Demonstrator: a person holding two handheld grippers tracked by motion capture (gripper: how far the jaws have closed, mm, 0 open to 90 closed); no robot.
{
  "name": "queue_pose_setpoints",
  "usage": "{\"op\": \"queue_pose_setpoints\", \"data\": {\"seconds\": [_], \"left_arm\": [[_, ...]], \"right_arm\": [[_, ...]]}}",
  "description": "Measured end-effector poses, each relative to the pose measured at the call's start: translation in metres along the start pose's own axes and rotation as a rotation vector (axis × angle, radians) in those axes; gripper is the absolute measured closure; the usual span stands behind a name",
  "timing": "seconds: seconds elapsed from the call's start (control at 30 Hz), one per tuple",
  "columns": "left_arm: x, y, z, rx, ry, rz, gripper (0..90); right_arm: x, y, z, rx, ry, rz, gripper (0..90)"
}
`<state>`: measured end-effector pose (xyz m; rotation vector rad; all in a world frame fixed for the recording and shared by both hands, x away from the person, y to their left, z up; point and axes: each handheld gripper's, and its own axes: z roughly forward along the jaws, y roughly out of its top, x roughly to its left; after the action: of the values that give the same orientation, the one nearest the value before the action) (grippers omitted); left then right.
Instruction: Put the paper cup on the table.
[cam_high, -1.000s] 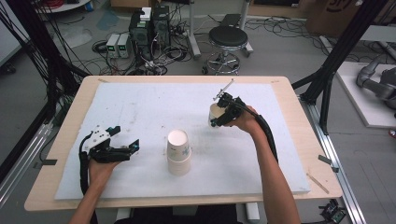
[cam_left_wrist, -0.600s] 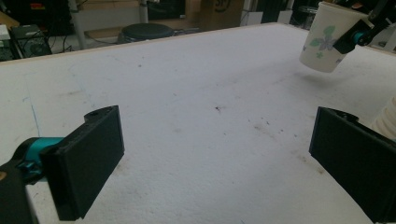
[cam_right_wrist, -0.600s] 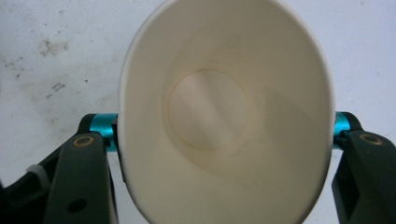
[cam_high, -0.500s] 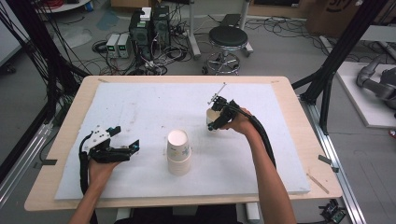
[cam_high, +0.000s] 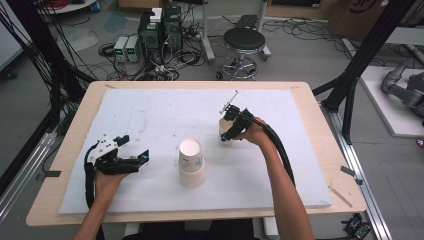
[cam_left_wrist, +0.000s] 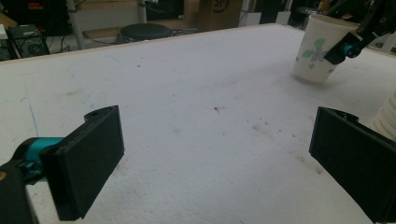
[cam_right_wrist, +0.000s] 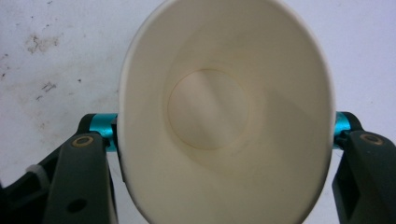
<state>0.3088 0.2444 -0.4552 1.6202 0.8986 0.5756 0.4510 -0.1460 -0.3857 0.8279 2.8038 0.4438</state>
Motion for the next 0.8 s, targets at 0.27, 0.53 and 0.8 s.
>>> {"op": "queue_pose_setpoints", "data": {"seconds": [0.27,0.53,0.8], "left_arm": [[0.0000,-0.0001,-0.0001,0.003,-0.005,0.001,3.2],[0.0003,-0.0004,-0.0005,0.000,-0.005,-0.004,3.2],[0.0002,-0.0006,-0.0007,-0.001,-0.006,-0.009,3.2]], "right_arm": [[0.0011,0.0009,0.0059,0.009,-0.004,-0.002,33.6],[0.0025,0.0016,0.0075,0.013,-0.015,-0.012,27.8],[0.0028,0.0007,0.0099,0.009,-0.023,0.008,14.1]]}}
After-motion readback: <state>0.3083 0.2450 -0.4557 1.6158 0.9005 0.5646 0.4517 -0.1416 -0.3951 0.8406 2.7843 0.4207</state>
